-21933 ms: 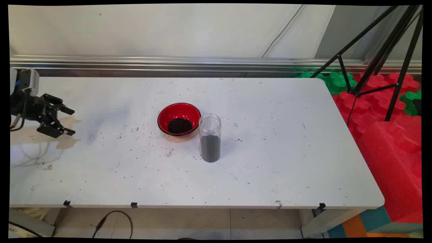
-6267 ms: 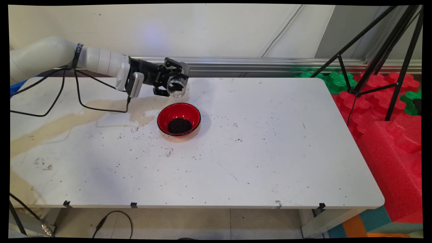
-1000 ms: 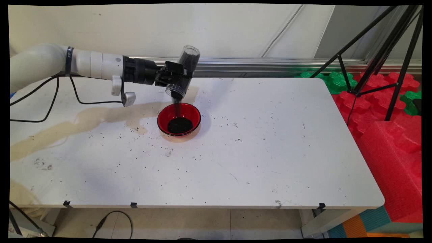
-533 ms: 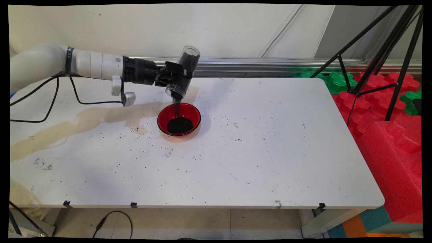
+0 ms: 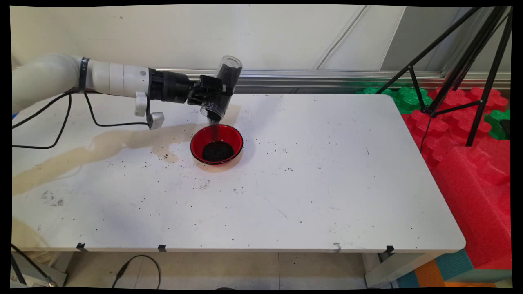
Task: Pour the black seasoning powder in the red bowl
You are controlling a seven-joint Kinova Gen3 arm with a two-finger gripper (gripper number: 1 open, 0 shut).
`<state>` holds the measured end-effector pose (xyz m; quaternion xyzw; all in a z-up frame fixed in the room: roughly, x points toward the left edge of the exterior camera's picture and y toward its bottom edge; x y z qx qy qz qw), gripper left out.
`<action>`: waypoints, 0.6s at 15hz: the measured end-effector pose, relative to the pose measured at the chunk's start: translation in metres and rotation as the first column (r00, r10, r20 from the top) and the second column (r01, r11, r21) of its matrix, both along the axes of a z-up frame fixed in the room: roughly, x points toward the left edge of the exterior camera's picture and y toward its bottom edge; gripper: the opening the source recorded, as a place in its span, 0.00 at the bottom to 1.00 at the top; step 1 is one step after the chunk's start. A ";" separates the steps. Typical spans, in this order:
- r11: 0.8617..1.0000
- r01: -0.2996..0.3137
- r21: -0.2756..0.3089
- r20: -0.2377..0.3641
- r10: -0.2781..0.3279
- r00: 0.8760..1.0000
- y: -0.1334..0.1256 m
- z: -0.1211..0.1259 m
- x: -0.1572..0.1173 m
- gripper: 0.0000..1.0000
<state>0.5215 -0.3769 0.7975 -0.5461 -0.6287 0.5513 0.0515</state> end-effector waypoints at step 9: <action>1.000 0.002 -0.007 0.006 -0.002 1.000 0.000 -0.001 -0.001 0.00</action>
